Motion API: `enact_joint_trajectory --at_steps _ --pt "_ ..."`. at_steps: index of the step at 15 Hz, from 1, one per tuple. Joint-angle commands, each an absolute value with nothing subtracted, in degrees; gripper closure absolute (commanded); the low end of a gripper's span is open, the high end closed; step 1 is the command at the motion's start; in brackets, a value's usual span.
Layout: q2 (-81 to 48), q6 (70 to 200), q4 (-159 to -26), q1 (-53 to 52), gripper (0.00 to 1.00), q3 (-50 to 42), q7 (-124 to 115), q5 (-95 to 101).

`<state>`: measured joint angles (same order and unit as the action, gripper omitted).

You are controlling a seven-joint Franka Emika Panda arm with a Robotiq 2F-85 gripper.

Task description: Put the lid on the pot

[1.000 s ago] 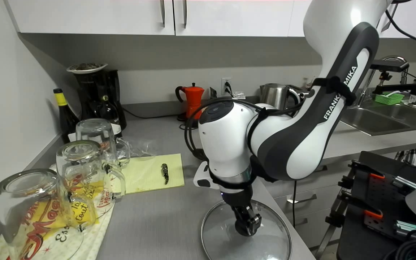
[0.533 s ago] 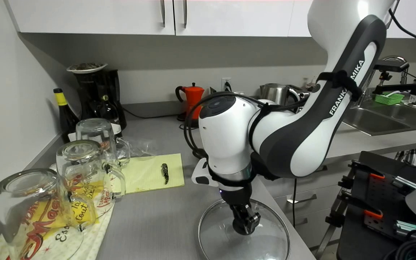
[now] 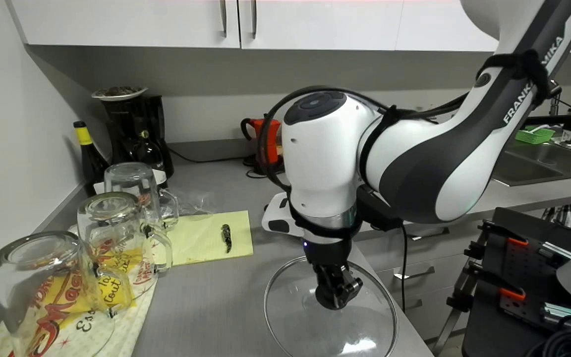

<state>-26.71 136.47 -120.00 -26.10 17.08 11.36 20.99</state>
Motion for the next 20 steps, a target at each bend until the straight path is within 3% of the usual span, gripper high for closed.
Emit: enact_joint_trajectory --at_steps 1,20 --pt "-20.02 135.13 -123.21 -25.50 0.75 16.59 9.30 22.01" --pt "-14.05 119.83 -113.16 -11.60 0.75 11.70 17.85 18.63"
